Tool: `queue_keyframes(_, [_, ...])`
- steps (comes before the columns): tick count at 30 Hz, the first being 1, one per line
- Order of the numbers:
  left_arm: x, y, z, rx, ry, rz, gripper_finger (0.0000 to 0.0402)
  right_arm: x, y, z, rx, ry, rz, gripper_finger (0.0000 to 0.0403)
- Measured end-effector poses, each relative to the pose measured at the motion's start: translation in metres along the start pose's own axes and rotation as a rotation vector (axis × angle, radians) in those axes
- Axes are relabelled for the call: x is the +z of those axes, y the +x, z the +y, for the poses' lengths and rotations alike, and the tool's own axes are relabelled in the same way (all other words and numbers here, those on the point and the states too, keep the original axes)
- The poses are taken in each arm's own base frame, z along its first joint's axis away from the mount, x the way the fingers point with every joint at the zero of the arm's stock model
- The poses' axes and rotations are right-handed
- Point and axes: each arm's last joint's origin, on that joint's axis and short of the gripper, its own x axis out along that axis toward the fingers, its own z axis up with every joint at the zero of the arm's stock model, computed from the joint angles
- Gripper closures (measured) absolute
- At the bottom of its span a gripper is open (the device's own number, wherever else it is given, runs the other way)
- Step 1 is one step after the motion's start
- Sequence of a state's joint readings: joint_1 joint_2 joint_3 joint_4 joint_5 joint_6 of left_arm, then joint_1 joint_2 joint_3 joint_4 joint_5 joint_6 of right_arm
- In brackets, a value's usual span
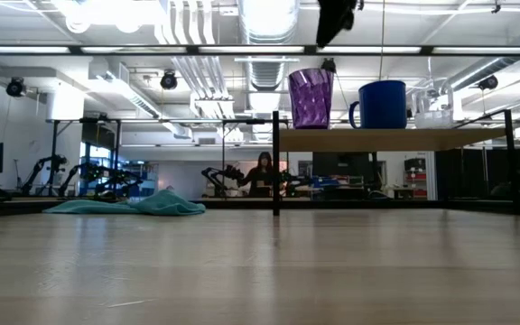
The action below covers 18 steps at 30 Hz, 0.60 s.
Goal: Stack small to large cups/mugs on shelf
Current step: Return to Home Position
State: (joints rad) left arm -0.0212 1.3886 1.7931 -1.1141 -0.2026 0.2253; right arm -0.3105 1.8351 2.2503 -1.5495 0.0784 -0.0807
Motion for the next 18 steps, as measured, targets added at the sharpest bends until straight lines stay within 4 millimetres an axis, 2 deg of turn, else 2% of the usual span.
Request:
queue_keyframes(3, [-0.002, -0.012, 0.003, 0.049, -0.015, -0.025, 0.0338, -0.006, -0.022, 0.001, -0.001, 0.012, -0.056, 0.0307])
queue_keyframes(11, [-0.012, -0.048, 0.01, 0.111, -0.039, -0.101, 0.0338, -0.028, -0.073, 0.0, 0.013, 0.212, -0.188, 0.0318])
queue_keyframes(18, [-0.02, -0.066, 0.014, 0.187, -0.253, -0.14, 0.0338, -0.048, -0.1, 0.006, 0.039, 0.247, -0.271, 0.0325])
